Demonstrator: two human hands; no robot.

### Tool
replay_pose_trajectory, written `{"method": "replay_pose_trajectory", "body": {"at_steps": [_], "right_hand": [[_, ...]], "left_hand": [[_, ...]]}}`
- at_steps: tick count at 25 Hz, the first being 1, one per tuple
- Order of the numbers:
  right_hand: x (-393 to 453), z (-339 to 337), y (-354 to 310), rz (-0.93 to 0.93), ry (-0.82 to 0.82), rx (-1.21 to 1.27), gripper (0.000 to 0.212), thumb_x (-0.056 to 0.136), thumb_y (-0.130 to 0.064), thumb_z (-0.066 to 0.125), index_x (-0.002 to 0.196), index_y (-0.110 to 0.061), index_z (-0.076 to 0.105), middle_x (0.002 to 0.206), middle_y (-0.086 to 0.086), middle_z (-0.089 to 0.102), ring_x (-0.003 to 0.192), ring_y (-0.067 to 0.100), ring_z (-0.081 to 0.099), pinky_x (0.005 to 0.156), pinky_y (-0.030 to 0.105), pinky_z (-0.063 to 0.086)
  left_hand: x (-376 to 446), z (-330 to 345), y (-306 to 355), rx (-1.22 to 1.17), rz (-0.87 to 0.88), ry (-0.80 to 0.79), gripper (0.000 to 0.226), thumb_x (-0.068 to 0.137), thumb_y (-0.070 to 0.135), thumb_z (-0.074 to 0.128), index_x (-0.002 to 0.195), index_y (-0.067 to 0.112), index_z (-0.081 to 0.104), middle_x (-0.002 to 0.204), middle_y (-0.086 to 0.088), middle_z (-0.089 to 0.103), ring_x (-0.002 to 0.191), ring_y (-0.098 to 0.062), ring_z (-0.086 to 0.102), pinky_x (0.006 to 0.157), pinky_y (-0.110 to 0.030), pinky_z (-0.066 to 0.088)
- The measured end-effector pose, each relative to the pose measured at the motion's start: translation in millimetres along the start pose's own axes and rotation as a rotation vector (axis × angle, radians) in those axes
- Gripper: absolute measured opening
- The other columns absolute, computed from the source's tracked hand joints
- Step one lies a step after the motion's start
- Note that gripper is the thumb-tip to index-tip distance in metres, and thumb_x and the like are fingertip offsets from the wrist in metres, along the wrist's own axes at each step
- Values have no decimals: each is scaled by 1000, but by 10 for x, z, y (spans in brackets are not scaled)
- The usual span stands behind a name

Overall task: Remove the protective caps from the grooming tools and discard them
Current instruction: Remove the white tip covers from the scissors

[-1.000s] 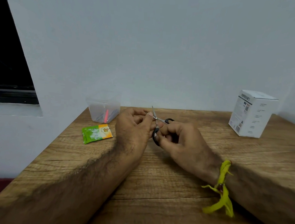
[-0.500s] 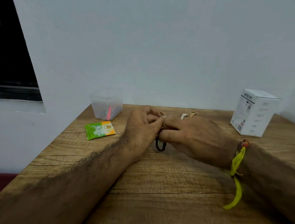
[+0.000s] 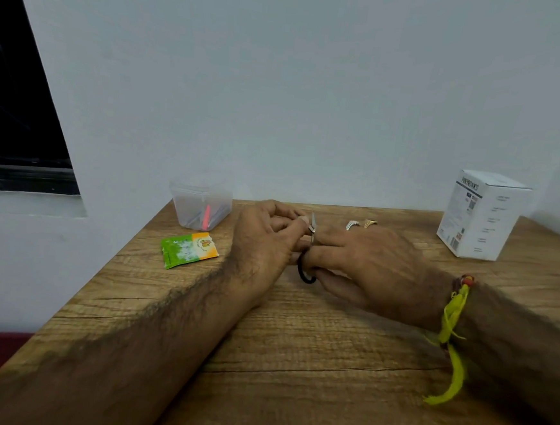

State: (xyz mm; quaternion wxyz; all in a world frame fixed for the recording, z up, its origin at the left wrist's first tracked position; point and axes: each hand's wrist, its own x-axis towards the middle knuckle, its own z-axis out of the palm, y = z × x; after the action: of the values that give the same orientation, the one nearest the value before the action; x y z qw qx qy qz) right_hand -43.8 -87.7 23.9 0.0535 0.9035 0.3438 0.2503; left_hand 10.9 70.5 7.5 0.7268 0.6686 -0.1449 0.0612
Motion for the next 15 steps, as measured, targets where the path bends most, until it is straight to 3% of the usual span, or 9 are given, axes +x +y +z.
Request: {"method": "replay_pose_trajectory", "body": {"at_steps": [2,4,6,8,12,15], "right_hand": [[-5,28,-48,101,8,137,19,89,-32,51,91,-28,69,94,-11,65,75,13,59,57,29,42],[-10,78,-113,273,53,403,11,87,-24,61,82,-22,71,78,-10,62,68,8,55,59,32,44],[19,115,-196,475,140,610,19,87,-16,68,68,-15,68,60,-6,56,56,9,50,57,34,47],[67,134,-292,671,224,778,28,87,-15,71,61,-8,65,50,-6,48,50,8,46,61,26,50],[135,156,-439,997,399,1047,23,86,-11,73,67,3,70,58,5,55,56,11,47,51,19,41],[172,191,-496,1086,497,1094,23,84,-10,73,69,6,70,62,7,57,60,11,48,53,20,42]], "left_hand": [[-7,4,7,-6,9,10,6,93,7,67,92,3,63,74,-10,76,65,-25,75,57,-37,61],[-39,8,13,-33,9,32,5,95,5,64,95,1,62,73,-9,76,66,-23,76,56,-34,61],[-59,16,28,-74,1,82,3,96,4,63,96,2,61,72,-8,76,65,-22,76,55,-31,60],[-63,39,26,-124,3,132,4,97,4,61,98,0,59,74,-12,76,67,-26,76,60,-37,62],[-84,99,4,-136,60,216,6,96,5,62,99,0,59,75,-12,76,70,-26,76,65,-42,62],[-123,140,26,-123,90,209,8,96,6,62,100,0,59,79,-13,76,73,-25,77,67,-42,62]]}}
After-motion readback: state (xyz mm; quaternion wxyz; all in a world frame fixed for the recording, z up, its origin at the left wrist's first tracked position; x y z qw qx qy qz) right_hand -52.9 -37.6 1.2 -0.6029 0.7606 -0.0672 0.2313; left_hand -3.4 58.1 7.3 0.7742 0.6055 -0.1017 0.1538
